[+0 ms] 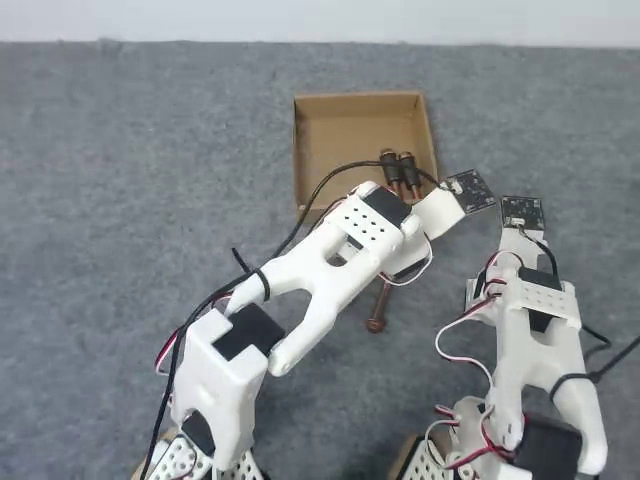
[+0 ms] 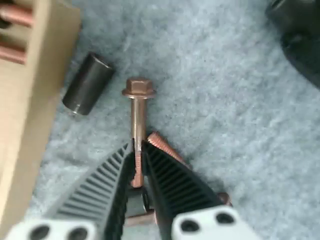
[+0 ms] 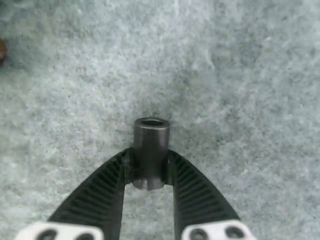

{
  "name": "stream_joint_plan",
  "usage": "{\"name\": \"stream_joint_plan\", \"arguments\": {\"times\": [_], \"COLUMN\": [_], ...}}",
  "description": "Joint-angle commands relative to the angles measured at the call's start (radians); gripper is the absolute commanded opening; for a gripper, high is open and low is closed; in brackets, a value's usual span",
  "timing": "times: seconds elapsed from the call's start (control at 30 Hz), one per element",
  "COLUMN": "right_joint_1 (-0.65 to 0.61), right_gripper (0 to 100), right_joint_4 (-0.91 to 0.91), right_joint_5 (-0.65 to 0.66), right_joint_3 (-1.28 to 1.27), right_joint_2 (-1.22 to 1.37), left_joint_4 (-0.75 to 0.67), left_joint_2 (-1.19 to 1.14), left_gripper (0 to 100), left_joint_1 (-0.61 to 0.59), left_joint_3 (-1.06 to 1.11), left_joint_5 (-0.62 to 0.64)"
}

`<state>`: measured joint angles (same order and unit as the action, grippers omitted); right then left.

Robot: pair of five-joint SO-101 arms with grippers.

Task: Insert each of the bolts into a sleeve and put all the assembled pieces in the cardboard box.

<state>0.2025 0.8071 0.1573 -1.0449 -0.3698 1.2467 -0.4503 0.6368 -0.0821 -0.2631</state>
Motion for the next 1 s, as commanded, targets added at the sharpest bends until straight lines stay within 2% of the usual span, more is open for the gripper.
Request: {"name": "stream_joint_plan", "arguments": {"times": [0.0, 0.33, 0.57, 0.97], "right_joint_1": [0.008, 0.008, 0.008, 0.008], "right_gripper": [0.7, 0.7, 0.7, 0.7], "right_joint_4": [-0.015, -0.013, -0.013, -0.013], "right_joint_5": [0.015, 0.015, 0.015, 0.015], "right_joint_3": [0.005, 0.005, 0.005, 0.005], "right_joint_2": [-0.047, -0.047, -0.047, -0.047], "left_joint_4": [-0.029, -0.175, -0.087, -0.140], "left_joint_2": [0.069, -0.084, -0.095, -0.157], "left_gripper": [1, 1, 12, 12], "left_joint_1": [0.009, 0.023, 0.026, -0.012], "left_joint_3": [-0.042, -0.048, -0.114, -0.128], "left_joint_5": [0.000, 0.000, 0.000, 0.000]}}
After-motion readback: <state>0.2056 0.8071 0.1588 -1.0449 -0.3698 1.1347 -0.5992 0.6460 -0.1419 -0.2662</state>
